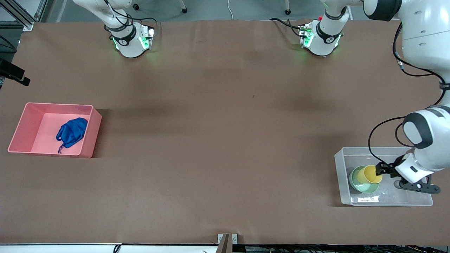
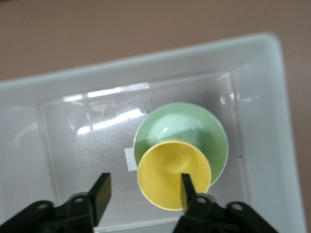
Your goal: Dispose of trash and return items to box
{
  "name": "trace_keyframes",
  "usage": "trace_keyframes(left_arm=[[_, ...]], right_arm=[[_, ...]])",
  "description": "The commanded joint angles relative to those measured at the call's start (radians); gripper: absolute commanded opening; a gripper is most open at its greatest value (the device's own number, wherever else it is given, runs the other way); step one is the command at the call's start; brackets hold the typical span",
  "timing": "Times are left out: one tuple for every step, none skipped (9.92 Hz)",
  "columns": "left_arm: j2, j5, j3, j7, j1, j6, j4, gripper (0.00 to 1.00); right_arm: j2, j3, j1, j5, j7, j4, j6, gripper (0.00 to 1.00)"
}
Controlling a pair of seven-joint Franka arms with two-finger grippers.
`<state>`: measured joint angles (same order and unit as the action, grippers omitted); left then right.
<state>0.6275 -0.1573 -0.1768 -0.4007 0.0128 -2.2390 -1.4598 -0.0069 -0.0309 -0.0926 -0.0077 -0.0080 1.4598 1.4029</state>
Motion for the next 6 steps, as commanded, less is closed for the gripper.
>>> trace_keyframes(left_arm=[[-0.151,-0.002,0.043,0.015,-0.002,0.047,-0.074,1.00],[-0.251,-0.001,0.054,0.049,-0.005,0.097,-0.133,1.00],[-0.358,0.001,0.053,0.058,-0.007,0.139,-0.199,1.00],[-0.471,0.039,0.057,0.066,-0.016,0.194,-0.264,1.00],[-0.564,0.091,0.075,0.097,-0.022,0.243,-0.318,1.00],[-0.624,0.100,0.094,0.108,-0.031,0.293,-0.341,1.00]], right_arm=[[0.004,0.008,-0.009,0.005,0.016,-0.013,-0.012,1.00],[0.004,0.006,-0.009,0.005,0.014,-0.013,-0.012,1.00],[0.004,0.008,-0.010,0.005,0.013,-0.013,-0.012,1.00],[0.004,0.008,-0.010,0.005,0.013,-0.012,-0.012,1.00],[0.004,0.006,-0.010,0.005,0.013,-0.012,-0.012,1.00],[0.004,0.006,-0.010,0.005,0.013,-0.012,-0.009,1.00]])
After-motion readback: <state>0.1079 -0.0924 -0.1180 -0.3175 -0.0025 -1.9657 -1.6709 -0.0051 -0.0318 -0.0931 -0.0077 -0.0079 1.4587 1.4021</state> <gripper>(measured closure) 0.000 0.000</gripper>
